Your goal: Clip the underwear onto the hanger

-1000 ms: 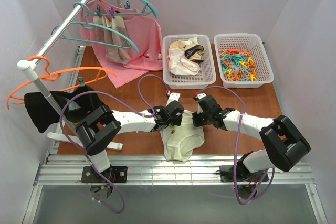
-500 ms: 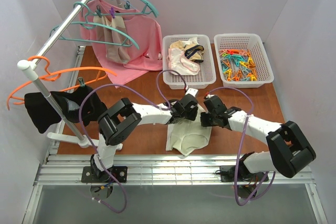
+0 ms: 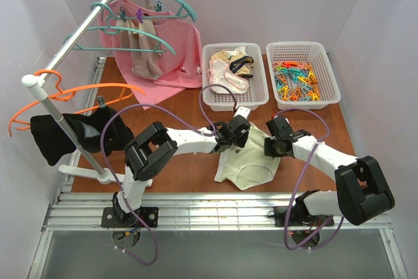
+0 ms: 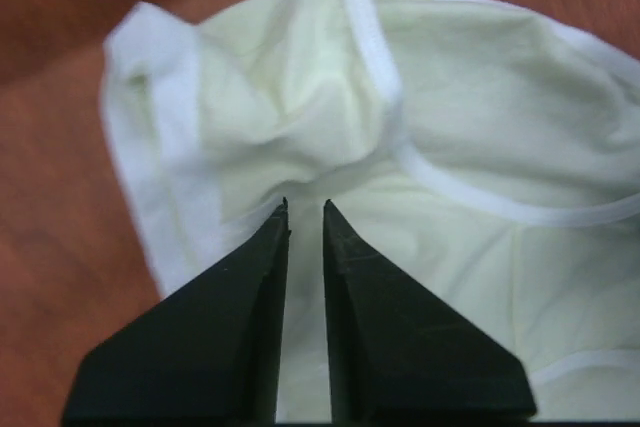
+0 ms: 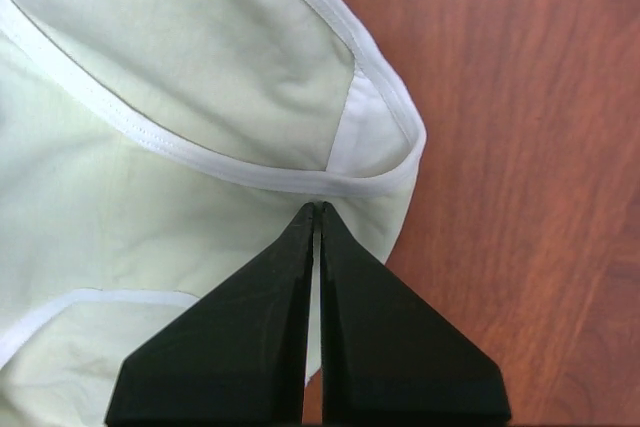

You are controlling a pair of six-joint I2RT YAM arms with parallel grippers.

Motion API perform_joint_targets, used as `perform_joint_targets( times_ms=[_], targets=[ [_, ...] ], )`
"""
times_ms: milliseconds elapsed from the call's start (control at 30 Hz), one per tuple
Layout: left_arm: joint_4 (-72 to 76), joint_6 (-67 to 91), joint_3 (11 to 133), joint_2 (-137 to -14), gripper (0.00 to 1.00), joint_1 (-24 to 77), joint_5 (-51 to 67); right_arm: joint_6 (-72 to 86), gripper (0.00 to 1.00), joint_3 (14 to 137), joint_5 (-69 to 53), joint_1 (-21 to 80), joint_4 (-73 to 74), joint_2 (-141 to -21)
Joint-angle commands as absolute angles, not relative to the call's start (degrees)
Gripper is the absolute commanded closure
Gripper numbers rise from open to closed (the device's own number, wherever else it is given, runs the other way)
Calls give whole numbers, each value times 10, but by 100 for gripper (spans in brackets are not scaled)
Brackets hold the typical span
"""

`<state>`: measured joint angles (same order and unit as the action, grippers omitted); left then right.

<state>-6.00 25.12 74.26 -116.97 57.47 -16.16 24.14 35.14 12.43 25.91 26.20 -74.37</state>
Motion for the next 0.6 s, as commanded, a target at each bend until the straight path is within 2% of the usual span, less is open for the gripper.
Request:
perform_joint_targets(
  times_ms=[0, 67, 100, 433, 567],
  targets=[
    [-72, 253, 730, -1077, 82, 565, -228, 216, 99, 374, 146, 243, 288, -750],
    [-78, 268, 727, -1064, 71, 546, -236, 204, 99, 381, 145, 237, 283, -748],
    [-89, 290, 727, -1064, 70, 538, -233, 200, 99, 387, 143, 238, 280, -745],
    [-96, 296, 798, -1127, 70, 514, -154, 156, 99, 423, 96, 237, 262, -728],
    [-97, 295, 802, -1127, 70, 516, -159, 140, 99, 453, 75, 236, 263, -706]
  ],
)
